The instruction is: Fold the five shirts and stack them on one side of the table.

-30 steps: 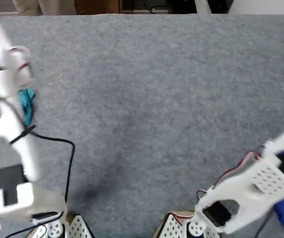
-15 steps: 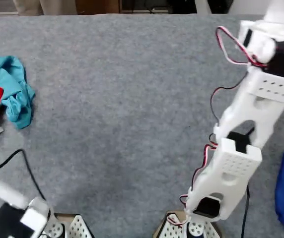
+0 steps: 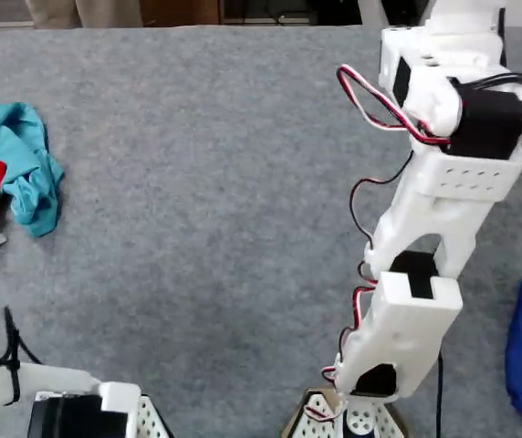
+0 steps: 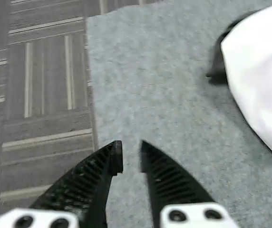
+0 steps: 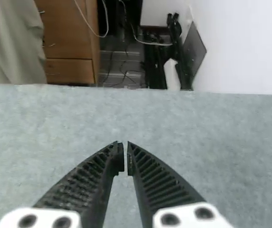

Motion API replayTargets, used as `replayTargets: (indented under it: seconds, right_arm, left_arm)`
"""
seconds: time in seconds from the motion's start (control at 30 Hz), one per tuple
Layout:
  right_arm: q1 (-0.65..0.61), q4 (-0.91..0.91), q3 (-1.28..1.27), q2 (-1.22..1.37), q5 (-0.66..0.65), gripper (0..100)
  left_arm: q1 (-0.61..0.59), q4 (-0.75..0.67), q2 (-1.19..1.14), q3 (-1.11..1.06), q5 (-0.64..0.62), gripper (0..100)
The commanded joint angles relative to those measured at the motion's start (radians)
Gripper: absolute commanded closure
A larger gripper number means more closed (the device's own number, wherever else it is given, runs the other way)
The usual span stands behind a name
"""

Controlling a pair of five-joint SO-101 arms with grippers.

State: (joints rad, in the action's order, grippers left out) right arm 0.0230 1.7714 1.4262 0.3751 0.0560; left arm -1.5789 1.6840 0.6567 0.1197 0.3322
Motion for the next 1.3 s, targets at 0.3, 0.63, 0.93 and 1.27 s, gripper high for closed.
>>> replayTargets:
  seconds: [0.3, 0.63, 0.93, 1.27]
  right_arm:
    - [-0.074, 0.014, -0.317, -0.150, 0.041, 96.5]
    - [-0.074, 0.012, -0.473, -0.358, 0.055, 96.5]
    - [-0.074, 0.011, -0.662, -0.432, 0.055, 96.5]
    - [-0.070, 0.009, -0.740, -0.435, 0.060, 96.9]
  left_arm:
    - [0.261, -1.320, -0.042, -0.839, -0.002, 64]
    - [0.437, -2.134, -0.435, -1.134, -0.044, 64]
    - [0.532, -2.165, -0.806, -0.902, -0.080, 64]
    - [0.595, -2.165, -0.860, -0.893, -0.078, 81]
